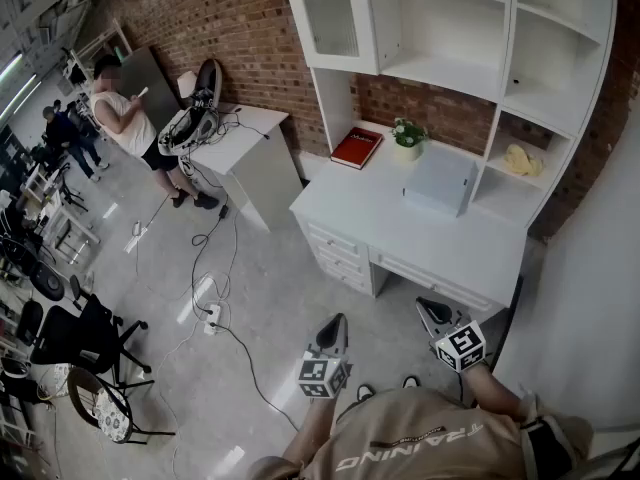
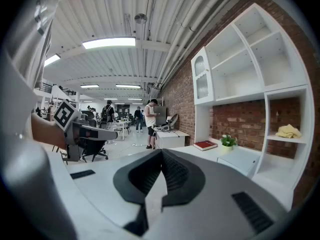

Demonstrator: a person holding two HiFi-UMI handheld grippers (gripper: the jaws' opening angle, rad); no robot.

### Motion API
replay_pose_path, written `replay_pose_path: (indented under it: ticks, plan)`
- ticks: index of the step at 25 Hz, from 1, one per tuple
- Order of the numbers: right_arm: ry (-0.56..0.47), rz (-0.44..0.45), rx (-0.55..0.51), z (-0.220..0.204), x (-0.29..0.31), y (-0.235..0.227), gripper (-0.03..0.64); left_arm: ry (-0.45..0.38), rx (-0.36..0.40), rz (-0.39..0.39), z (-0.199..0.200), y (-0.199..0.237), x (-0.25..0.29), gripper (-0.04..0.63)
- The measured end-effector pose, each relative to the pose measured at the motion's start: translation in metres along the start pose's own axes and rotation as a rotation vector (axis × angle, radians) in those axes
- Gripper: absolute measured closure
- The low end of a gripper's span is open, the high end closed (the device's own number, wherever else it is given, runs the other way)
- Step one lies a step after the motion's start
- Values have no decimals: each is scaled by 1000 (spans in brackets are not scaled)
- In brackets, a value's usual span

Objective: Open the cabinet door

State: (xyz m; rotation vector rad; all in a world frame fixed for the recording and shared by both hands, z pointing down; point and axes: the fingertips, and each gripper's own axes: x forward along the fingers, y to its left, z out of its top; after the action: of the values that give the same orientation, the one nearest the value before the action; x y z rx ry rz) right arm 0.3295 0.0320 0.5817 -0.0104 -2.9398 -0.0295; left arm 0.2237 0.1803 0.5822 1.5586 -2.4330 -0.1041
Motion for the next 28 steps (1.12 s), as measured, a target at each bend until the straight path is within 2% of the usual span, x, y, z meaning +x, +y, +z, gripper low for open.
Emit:
replay_pose_path:
  ticks: [6, 15, 18, 24, 28]
  plan:
    - [22, 15, 12, -4, 5, 20, 604, 34, -23, -20, -17, 17, -6, 586]
    - [28, -7, -4, 3, 24, 25, 604, -8, -33, -61, -7, 35, 1, 586]
    - [32, -13, -14, 7, 36, 33, 604, 8, -53, -61, -10, 50, 1, 588]
    - [21, -26, 3, 8, 58, 36, 604, 43, -41, -114, -16, 69, 23, 587]
    - [16, -47, 16, 8, 66, 18, 604, 63, -15, -154, -7, 64, 42, 586]
